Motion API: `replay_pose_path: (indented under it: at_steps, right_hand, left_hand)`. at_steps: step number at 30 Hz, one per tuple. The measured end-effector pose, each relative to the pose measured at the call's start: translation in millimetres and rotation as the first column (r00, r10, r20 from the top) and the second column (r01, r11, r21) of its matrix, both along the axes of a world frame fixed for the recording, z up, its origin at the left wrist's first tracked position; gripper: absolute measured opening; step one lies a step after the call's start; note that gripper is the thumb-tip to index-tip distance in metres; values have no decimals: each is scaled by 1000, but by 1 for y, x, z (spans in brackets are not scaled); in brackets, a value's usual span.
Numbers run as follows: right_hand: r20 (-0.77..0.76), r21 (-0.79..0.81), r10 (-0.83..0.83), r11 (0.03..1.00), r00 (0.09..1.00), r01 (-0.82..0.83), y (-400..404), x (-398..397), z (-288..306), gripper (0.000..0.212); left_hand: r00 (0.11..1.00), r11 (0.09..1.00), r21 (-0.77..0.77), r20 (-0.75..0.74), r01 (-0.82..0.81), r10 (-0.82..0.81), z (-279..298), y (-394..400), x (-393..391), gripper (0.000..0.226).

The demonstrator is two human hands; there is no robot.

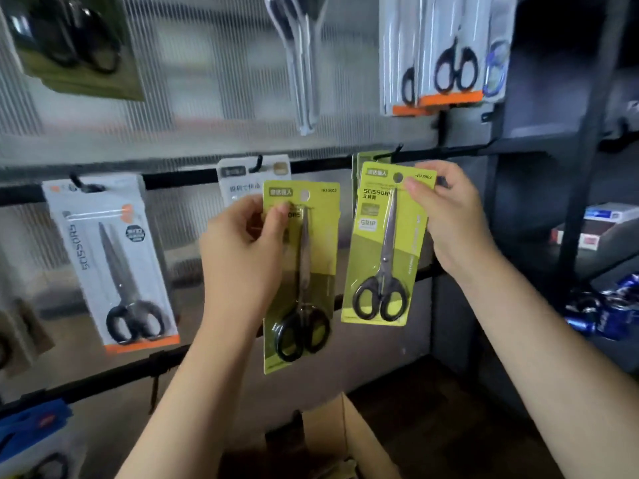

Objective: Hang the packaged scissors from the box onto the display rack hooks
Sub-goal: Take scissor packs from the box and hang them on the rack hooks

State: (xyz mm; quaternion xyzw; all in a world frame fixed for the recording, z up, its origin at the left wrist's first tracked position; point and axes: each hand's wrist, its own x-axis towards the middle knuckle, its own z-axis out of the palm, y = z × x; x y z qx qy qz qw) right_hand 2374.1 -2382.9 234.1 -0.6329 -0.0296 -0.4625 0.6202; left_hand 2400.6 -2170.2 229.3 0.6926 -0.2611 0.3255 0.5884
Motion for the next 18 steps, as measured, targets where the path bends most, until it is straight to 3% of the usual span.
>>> replay_pose_path:
  at_steps: [7,18]
  right_hand:
    - [-111,-17,-173,985,979,172,-41,37,33,19]
    - [-108,17,-50,999,993,52,-71,73,46,33]
  left_hand:
    - [999,996,88,28,30,-32,23,-32,16,20]
    - [1000,989,146,-3,22,-22,35,-59,38,25]
